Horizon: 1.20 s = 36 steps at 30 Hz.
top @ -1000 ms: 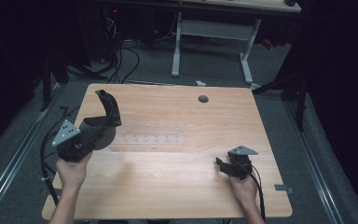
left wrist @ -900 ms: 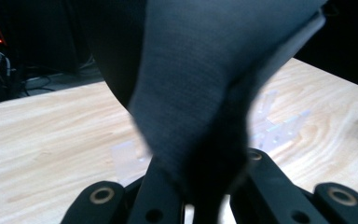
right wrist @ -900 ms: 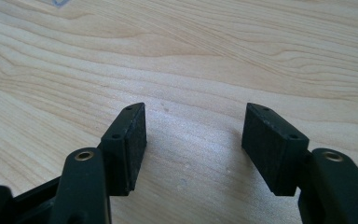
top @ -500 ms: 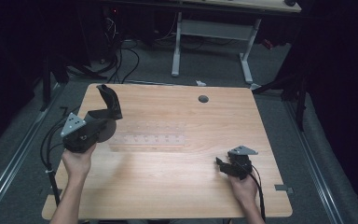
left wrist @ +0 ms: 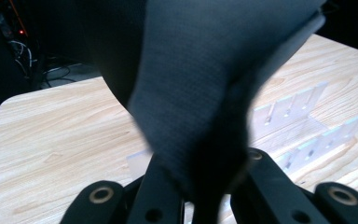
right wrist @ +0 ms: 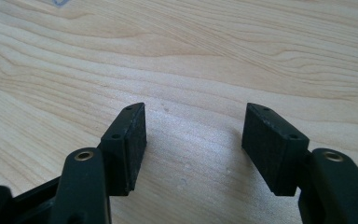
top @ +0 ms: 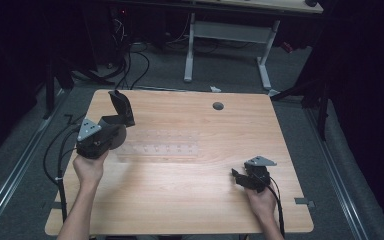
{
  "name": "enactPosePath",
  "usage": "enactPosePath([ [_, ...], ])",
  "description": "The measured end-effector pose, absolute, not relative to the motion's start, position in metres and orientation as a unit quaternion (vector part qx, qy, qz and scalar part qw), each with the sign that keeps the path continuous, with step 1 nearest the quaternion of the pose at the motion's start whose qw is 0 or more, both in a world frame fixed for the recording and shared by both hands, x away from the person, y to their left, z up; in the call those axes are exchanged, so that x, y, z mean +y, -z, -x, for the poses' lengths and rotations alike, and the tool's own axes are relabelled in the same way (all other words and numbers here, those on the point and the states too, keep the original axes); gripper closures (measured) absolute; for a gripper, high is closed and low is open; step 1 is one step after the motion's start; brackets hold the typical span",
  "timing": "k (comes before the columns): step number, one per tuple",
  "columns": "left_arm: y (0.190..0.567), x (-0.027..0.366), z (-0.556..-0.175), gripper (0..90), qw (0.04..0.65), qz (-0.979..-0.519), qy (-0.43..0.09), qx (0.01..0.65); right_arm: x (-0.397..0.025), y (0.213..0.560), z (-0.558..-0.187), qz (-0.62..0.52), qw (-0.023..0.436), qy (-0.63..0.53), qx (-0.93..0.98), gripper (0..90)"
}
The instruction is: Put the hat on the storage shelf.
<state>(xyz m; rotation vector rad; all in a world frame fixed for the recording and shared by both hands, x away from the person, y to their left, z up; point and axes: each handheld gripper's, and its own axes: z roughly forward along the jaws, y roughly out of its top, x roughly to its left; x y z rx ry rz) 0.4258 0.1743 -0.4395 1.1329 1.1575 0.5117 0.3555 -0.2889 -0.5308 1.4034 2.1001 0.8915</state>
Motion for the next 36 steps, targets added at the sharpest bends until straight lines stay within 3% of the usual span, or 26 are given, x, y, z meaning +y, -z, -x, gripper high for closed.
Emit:
enactPosePath([
  [36,0.469,0.159,-0.438,85.4,0.643,-0.496,-0.259,0.523,-0.289,0.531,-0.356,-0.509,0.230,-0.324,0.764,40.2],
])
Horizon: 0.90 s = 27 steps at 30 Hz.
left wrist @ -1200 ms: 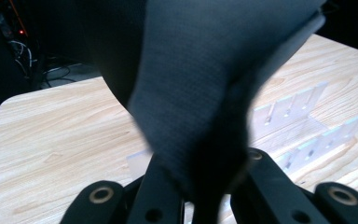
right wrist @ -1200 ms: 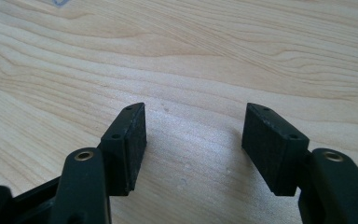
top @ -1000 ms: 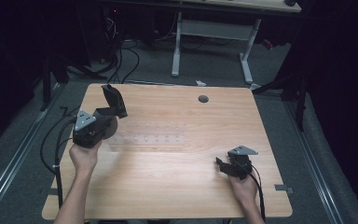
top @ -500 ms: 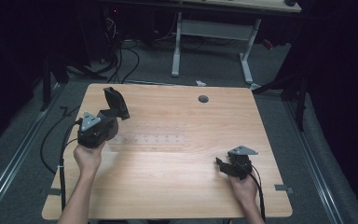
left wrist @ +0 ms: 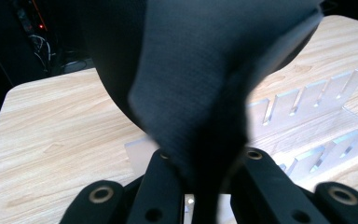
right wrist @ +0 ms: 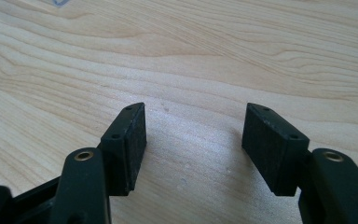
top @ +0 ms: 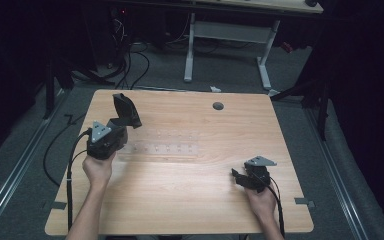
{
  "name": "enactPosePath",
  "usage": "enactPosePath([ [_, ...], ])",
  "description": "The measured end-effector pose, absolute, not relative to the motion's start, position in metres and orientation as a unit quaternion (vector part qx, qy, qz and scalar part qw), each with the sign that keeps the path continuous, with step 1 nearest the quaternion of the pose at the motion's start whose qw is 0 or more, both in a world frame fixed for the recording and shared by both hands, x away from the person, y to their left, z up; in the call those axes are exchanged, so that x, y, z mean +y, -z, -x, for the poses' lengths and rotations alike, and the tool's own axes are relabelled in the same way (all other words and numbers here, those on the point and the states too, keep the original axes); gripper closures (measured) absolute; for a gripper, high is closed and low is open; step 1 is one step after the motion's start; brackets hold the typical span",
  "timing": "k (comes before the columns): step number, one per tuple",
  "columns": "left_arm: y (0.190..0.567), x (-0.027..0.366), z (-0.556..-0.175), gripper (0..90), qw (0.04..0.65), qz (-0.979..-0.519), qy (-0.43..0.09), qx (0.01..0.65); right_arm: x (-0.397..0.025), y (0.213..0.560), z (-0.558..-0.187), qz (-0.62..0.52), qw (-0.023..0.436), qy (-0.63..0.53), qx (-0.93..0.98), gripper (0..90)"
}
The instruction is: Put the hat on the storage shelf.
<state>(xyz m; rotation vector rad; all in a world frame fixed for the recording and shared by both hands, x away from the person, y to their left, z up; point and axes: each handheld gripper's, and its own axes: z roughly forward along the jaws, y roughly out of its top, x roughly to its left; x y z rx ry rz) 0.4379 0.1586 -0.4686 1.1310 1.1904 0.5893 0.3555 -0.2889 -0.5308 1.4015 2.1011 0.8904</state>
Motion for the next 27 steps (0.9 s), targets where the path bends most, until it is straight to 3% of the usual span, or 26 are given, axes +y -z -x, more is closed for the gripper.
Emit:
enactPosePath([
  [13,0.488,0.159,-0.436,84.2,0.642,-0.495,-0.258,0.525,-0.289,0.531,-0.355,-0.509,0.230,-0.323,0.764,40.1],
  [21,0.491,0.158,-0.434,77.8,0.618,-0.513,-0.245,0.542,-0.289,0.531,-0.355,-0.510,0.230,-0.323,0.763,40.1],
  [27,0.485,0.163,-0.432,56.7,0.618,-0.500,-0.231,0.562,-0.289,0.531,-0.355,-0.510,0.230,-0.323,0.764,40.0],
])
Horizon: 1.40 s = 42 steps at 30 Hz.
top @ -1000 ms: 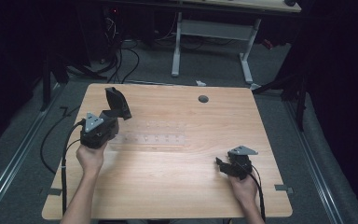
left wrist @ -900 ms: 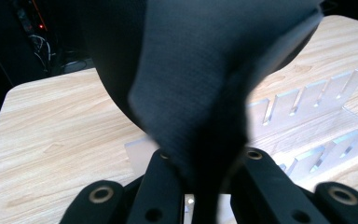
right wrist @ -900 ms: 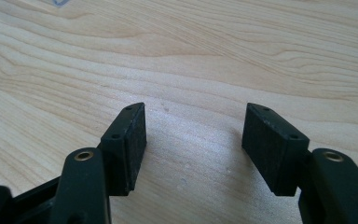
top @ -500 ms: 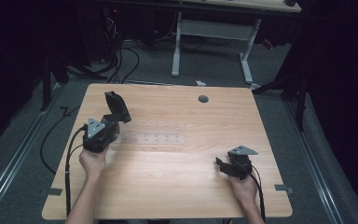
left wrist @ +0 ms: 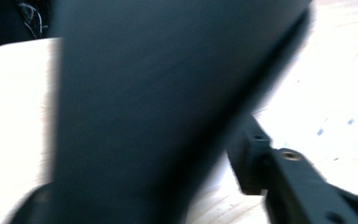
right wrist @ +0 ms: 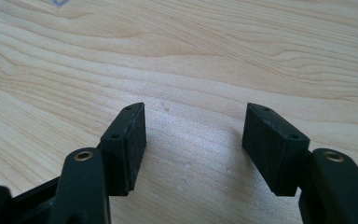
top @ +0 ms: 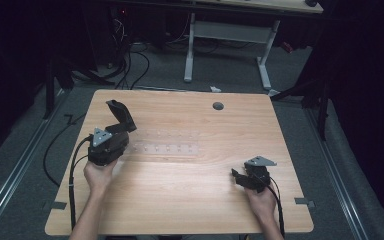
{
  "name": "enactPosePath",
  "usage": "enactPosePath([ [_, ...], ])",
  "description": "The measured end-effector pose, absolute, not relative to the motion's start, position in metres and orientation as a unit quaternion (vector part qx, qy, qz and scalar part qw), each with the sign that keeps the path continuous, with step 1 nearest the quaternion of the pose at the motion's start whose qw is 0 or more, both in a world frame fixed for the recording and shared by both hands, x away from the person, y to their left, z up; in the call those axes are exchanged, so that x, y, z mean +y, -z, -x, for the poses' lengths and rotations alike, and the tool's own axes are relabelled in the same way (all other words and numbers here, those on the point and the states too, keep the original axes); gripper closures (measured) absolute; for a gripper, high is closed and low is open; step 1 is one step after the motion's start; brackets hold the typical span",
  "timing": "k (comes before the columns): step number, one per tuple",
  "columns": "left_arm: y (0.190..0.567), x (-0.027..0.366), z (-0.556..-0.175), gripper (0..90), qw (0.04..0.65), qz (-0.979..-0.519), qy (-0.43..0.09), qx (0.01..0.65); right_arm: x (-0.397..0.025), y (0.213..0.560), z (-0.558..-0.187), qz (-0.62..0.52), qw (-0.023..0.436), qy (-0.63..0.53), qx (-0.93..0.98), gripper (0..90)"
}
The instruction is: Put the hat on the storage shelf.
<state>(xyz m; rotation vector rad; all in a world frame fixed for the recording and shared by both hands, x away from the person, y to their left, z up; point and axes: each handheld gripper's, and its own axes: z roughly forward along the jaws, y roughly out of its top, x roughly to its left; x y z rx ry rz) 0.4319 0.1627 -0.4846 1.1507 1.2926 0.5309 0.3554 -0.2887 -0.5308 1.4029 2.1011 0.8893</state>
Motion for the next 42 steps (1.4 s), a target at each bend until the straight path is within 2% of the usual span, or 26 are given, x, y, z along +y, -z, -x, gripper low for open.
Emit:
enactPosePath([
  [5,0.481,0.170,-0.429,43.8,0.612,-0.499,-0.222,0.571,-0.289,0.531,-0.355,-0.510,0.229,-0.323,0.763,40.0],
  [9,0.476,0.174,-0.424,39.9,0.613,-0.500,-0.216,0.573,-0.289,0.531,-0.355,-0.510,0.229,-0.323,0.763,40.0],
  [21,0.470,0.187,-0.403,38.0,0.623,-0.488,-0.219,0.572,-0.289,0.531,-0.355,-0.510,0.229,-0.323,0.764,40.0],
  [42,0.473,0.188,-0.373,37.3,0.635,-0.497,-0.196,0.558,-0.289,0.531,-0.355,-0.509,0.229,-0.324,0.764,40.0],
])
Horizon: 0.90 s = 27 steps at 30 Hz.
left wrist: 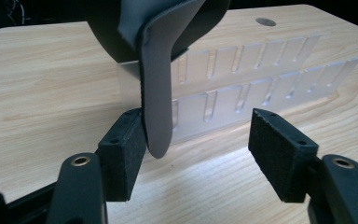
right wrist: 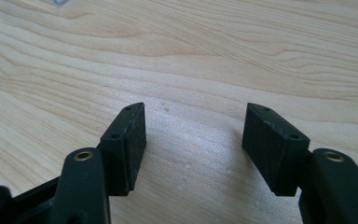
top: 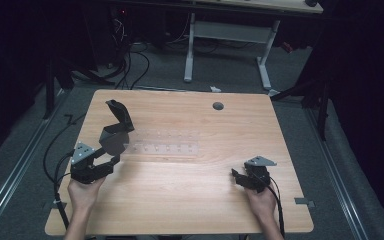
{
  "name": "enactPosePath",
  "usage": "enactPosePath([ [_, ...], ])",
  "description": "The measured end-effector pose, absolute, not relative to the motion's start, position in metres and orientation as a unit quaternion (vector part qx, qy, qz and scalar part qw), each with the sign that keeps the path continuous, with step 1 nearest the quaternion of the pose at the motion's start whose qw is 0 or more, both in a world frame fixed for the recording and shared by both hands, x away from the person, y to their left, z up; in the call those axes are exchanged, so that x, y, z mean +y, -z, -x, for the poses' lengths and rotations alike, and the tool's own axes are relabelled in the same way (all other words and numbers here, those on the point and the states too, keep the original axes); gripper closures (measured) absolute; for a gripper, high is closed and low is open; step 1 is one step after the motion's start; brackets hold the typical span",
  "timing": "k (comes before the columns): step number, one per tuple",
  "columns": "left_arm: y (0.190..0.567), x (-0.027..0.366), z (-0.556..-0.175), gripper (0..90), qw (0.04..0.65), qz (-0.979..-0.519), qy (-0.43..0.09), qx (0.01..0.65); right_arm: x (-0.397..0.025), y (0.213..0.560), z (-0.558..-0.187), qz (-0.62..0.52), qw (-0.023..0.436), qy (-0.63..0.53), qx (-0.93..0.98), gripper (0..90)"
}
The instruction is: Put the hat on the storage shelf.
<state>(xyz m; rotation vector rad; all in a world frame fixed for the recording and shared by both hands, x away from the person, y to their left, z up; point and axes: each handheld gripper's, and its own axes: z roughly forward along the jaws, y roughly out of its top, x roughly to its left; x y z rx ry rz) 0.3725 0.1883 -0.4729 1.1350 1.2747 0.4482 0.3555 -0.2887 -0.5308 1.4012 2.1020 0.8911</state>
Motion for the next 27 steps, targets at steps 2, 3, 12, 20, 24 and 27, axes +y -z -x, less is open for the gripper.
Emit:
enactPosePath([
  [2,0.473,0.187,-0.370,37.3,0.635,-0.500,-0.196,0.556,-0.289,0.531,-0.355,-0.510,0.230,-0.323,0.764,40.0],
  [3,0.472,0.187,-0.369,37.3,0.634,-0.502,-0.196,0.555,-0.289,0.531,-0.355,-0.510,0.230,-0.323,0.764,40.0],
  [12,0.470,0.183,-0.357,37.2,0.637,-0.509,-0.187,0.547,-0.289,0.531,-0.355,-0.510,0.230,-0.323,0.764,40.0],
  [20,0.471,0.172,-0.347,37.2,0.641,-0.519,-0.174,0.539,-0.289,0.531,-0.355,-0.510,0.230,-0.323,0.763,39.9],
  [24,0.473,0.165,-0.343,37.2,0.640,-0.527,-0.171,0.533,-0.289,0.531,-0.355,-0.510,0.230,-0.323,0.763,40.0],
  [27,0.474,0.160,-0.342,37.3,0.639,-0.532,-0.164,0.530,-0.289,0.531,-0.355,-0.510,0.230,-0.323,0.763,39.9],
])
